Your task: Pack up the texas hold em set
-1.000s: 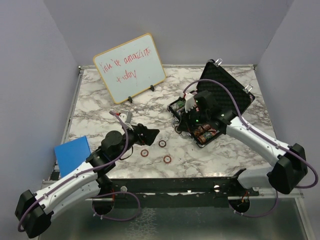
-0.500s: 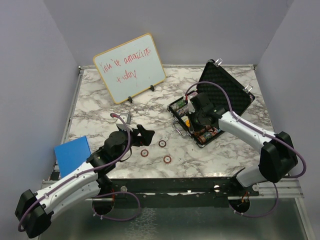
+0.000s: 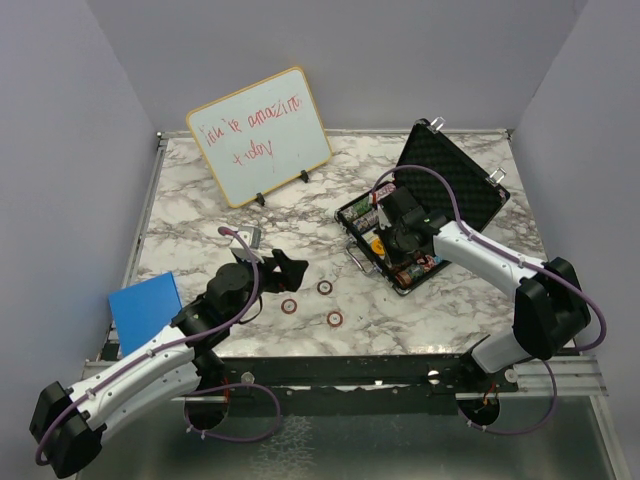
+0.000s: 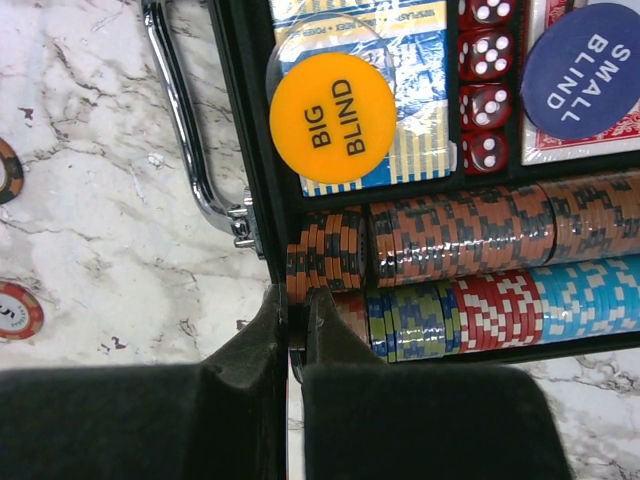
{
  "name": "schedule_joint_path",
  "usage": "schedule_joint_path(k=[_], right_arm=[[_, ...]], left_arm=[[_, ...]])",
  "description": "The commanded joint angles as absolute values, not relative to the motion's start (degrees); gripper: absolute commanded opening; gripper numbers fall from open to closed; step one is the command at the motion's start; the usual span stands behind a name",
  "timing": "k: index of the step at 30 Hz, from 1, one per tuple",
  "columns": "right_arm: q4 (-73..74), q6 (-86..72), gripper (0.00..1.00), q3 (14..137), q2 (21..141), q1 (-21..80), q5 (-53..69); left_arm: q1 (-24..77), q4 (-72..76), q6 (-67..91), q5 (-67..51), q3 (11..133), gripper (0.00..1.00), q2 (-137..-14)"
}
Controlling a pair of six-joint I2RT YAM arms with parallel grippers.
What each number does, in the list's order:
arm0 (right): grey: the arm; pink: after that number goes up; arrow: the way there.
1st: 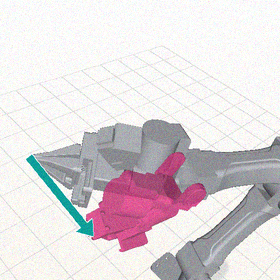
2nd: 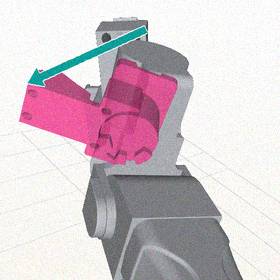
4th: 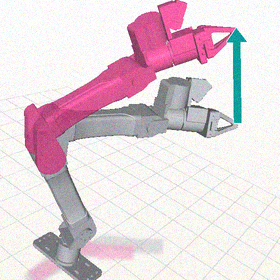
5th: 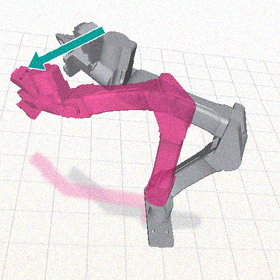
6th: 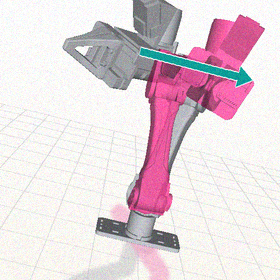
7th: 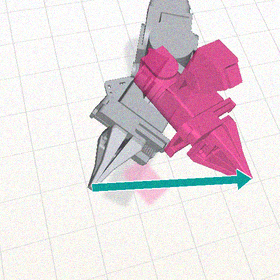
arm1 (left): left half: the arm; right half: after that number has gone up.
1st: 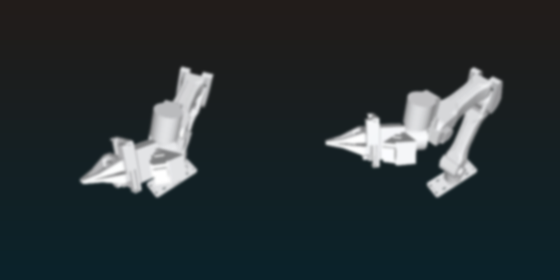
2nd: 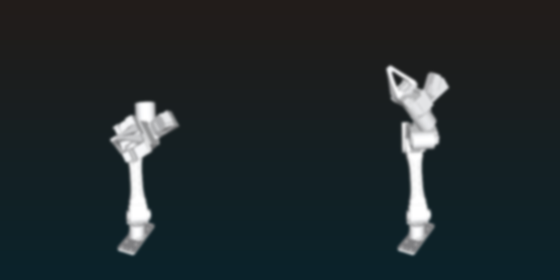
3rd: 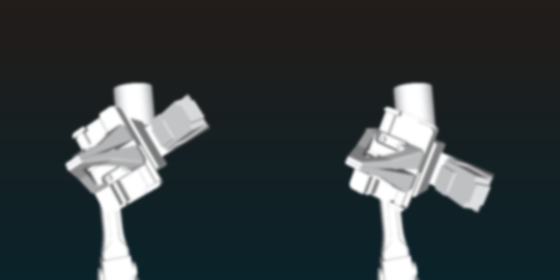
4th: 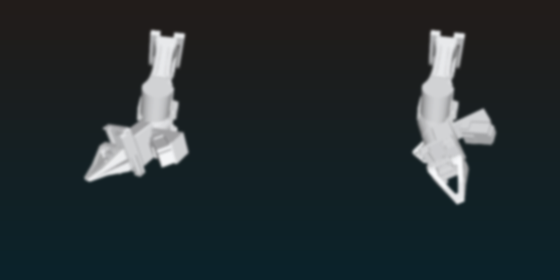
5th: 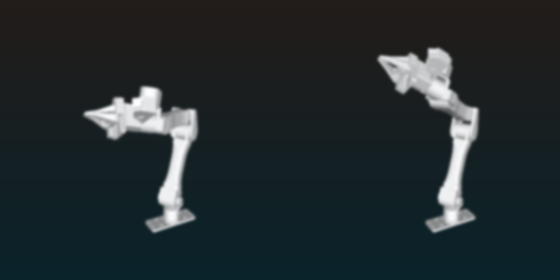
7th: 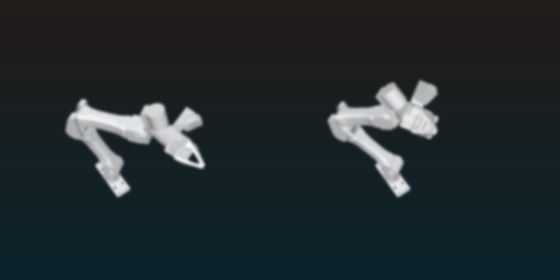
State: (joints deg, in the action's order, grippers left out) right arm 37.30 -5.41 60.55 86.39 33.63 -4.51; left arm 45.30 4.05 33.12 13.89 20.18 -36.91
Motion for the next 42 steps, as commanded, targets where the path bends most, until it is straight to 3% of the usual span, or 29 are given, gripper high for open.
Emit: schedule_joint_path(k=[1, 10, 21, 30, 38, 42], right_arm=[[38.7, -5.4, 0.00, 60.0, 87.4, 33.1, -9.7], [38.5, -2.5, 0.01, 59.5, 87.8, 33.1, -6.4], [38.9, -0.9, 0.09, 59.5, 89.1, 33.1, -7.2], [36.9, -3.5, 0.00, 60.8, 83.1, 33.1, -13.6], [33.7, -0.7, 0.00, 58.4, 77.2, 33.1, 4.5], [35.2, -0.5, 0.00, 58.4, 79.7, 33.1, 6.0]], left_arm=[[45.3, 3.5, 32.5, 15.5, 19.7, 0.87, -36.1], [45.2, 3.3, 32.6, 15.7, 19.6, 0.87, -35.7], [45.3, 3.4, 32.3, 15.4, 19.8, 0.87, -35.8], [45.3, 3.2, 32.7, 15.8, 19.7, 0.87, -35.6], [45.3, 3.3, 32.9, 15.7, 19.9, 0.87, -35.5], [45.3, 3.1, 32.8, 15.7, 19.9, 0.87, -35.3]])
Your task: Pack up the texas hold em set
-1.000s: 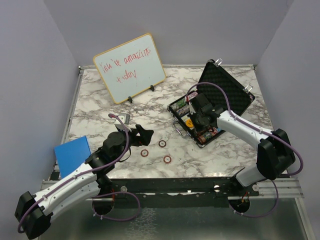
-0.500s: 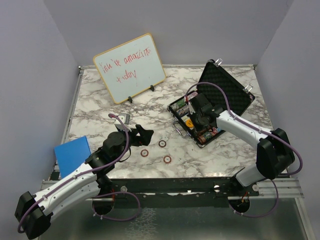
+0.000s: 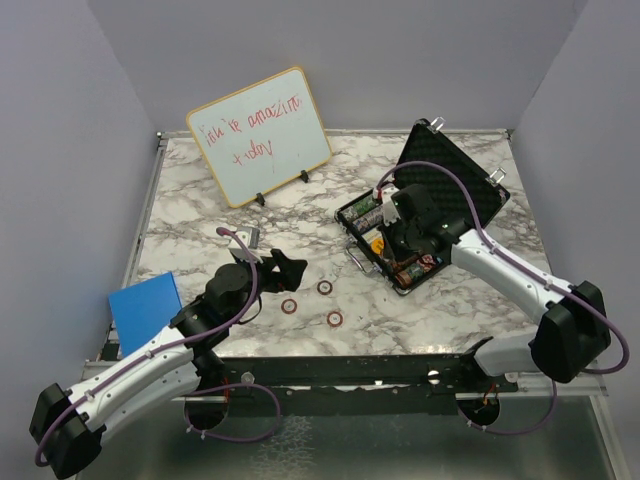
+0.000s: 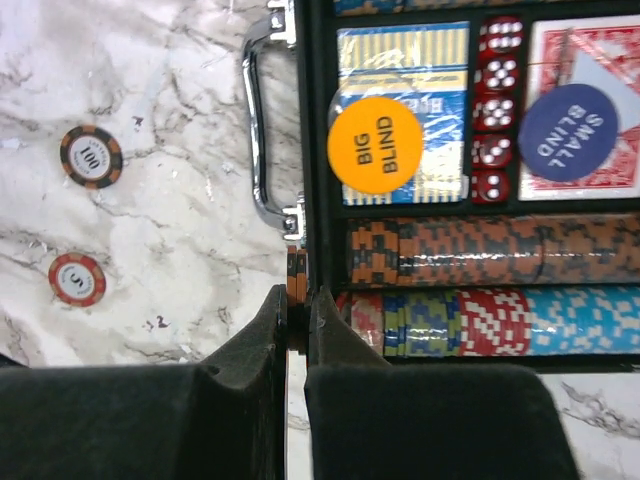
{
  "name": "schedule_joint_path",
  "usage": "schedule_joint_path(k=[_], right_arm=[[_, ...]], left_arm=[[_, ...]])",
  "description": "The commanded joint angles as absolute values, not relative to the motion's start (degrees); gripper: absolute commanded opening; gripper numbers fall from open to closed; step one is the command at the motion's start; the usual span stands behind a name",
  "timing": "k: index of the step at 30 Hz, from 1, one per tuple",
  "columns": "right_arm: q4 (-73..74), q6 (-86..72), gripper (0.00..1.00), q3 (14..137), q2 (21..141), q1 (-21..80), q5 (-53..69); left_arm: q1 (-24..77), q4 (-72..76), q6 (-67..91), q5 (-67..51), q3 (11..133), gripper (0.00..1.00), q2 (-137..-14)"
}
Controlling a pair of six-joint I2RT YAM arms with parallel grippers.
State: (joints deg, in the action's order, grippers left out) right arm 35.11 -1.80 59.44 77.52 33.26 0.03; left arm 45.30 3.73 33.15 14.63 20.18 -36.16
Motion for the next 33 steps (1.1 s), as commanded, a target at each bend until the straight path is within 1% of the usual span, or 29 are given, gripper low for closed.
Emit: schedule_joint_path(k=[1, 7, 15, 24, 33], right_arm=[[35.8, -0.5, 0.00, 58.6, 80.6, 33.1, 5.7], [37.8, -1.3, 0.00, 59.4, 86.5, 33.1, -0.4], [37.0, -2.2, 0.00, 59.5, 86.0, 33.1, -6.7], [36.1, -2.4, 0.00, 59.5, 82.3, 33.1, -4.0], [36.4, -1.6, 0.01, 59.3, 85.7, 33.1, -2.4]], left_arm=[[45.3, 3.0, 32.8, 15.7, 19.9, 0.87, -35.3], [45.3, 2.5, 32.8, 15.8, 19.8, 0.87, -34.7], [45.3, 2.4, 32.7, 16.2, 19.8, 0.87, -34.3], [45.2, 2.7, 32.6, 16.1, 20.0, 0.87, -34.9], [45.2, 2.4, 32.7, 16.1, 19.7, 0.87, -34.0]])
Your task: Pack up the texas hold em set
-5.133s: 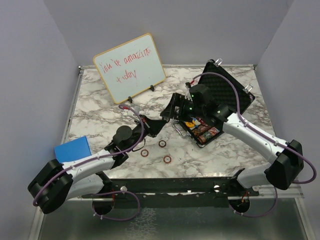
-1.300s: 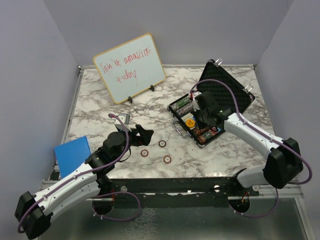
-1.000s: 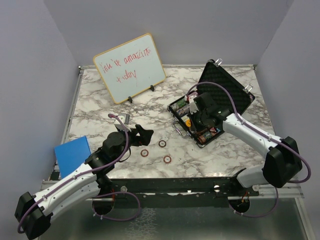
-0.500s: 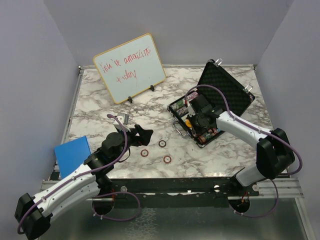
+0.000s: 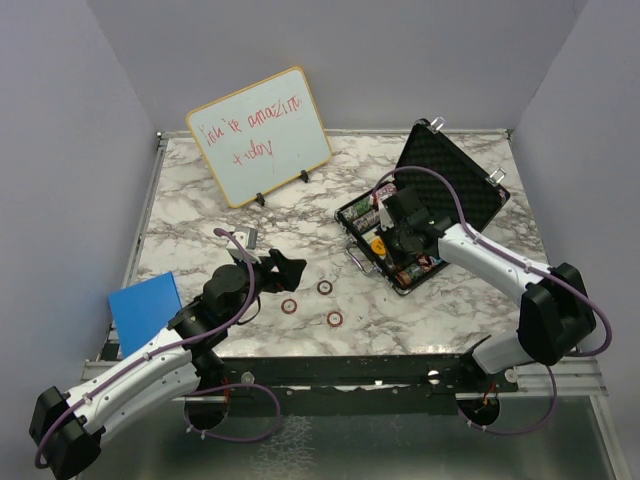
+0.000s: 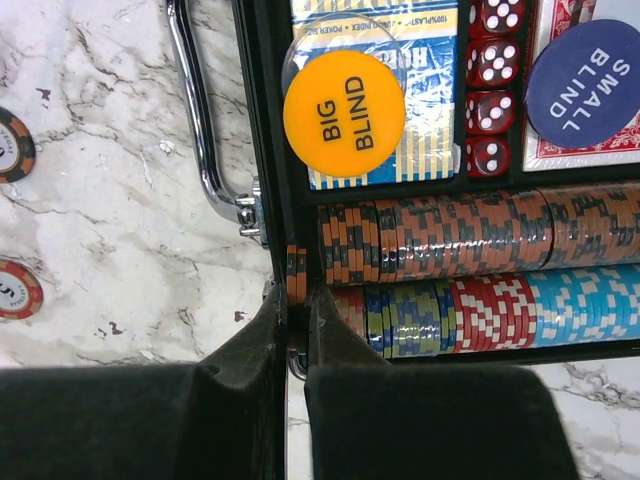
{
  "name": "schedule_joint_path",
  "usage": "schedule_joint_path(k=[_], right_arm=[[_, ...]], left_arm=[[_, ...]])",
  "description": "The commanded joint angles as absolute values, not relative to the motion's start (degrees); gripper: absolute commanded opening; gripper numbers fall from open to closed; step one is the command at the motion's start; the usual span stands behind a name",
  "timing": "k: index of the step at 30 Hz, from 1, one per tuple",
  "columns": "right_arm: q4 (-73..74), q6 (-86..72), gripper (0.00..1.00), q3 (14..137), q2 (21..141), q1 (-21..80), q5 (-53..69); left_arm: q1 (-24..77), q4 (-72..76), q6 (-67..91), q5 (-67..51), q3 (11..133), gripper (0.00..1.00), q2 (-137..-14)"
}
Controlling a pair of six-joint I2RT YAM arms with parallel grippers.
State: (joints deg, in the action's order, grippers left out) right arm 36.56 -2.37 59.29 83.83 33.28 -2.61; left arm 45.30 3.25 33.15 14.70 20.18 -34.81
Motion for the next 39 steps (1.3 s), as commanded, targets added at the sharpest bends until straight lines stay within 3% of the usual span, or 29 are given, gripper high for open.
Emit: schedule_joint_path(k=[1, 5, 11, 16, 22, 27, 35, 39], right_arm=[[36.4, -1.7, 0.01, 59.2, 86.1, 33.1, -3.1], [36.4, -1.4, 0.03, 59.4, 87.7, 33.1, -5.0], [36.0, -2.8, 0.20, 60.1, 86.6, 33.1, -6.8], [36.7, -2.8, 0.32, 61.0, 83.9, 33.1, -3.3], [38.7, -4.1, 0.37, 63.4, 81.1, 33.2, -0.7], [37.3, -8.3, 0.47, 65.1, 81.3, 36.0, 5.7], [36.4, -14.8, 0.68, 71.3, 94.7, 49.8, -1.5], [38.8, -16.0, 0.70, 76.3, 103.3, 53.1, -3.6]], left_arm=[[45.3, 2.4, 32.6, 16.2, 19.6, 0.87, -34.0], [45.3, 2.4, 32.6, 16.1, 19.8, 0.87, -34.1], [45.2, 2.7, 32.7, 16.1, 19.7, 0.87, -34.5], [45.2, 2.8, 32.9, 16.0, 19.8, 0.87, -34.9], [45.3, 2.7, 33.2, 16.0, 19.7, 0.87, -34.5], [45.2, 1.6, 34.9, 18.0, 19.5, 0.87, -34.6], [45.2, -5.8, 42.3, 24.5, 18.4, 0.97, -35.0], [45.1, -7.3, 45.9, 25.8, 16.8, 0.99, -33.7]])
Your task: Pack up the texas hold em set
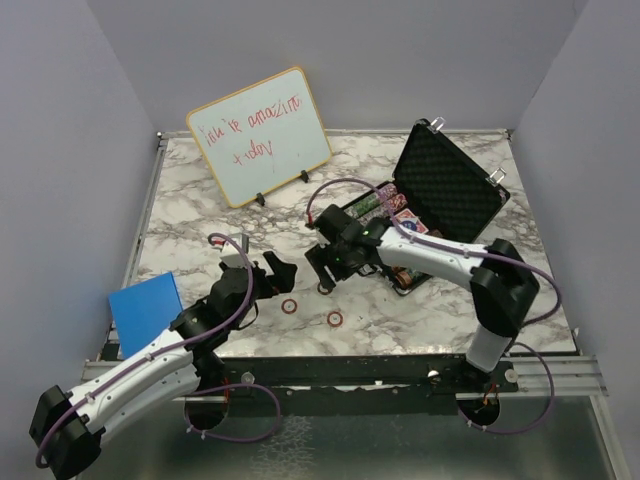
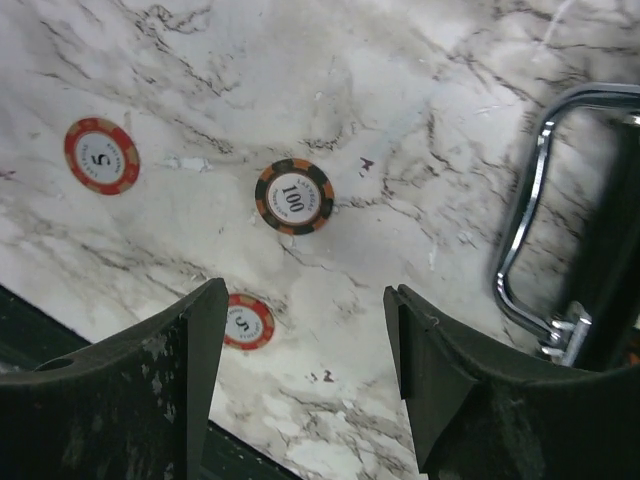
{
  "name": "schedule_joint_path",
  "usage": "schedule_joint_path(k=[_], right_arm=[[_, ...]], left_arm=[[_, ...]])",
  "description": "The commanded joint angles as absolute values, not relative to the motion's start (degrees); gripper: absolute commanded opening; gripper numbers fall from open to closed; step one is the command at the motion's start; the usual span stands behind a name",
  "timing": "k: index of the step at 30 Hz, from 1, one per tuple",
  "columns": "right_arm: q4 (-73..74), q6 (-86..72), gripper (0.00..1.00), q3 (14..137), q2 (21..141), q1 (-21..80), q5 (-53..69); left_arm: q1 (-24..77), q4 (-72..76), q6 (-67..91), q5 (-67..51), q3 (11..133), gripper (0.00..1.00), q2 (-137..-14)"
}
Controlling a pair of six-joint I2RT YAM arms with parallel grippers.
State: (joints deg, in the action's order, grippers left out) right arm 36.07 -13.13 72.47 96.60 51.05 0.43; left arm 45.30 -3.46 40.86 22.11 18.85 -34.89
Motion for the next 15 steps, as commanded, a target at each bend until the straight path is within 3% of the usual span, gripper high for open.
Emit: schedule_joint_path(k=[1, 15], right_arm=[[39.1, -16.0, 0.70, 77.3, 104.9, 53.6, -3.6], [43.1, -16.6, 0.67, 85.1, 117.2, 55.2, -5.8]], left_arm=[[45.2, -7.1, 46.6, 25.7, 16.3, 0.99, -33.2], [45.2, -3.6, 49.1, 22.8, 11.2, 0.93, -29.2]])
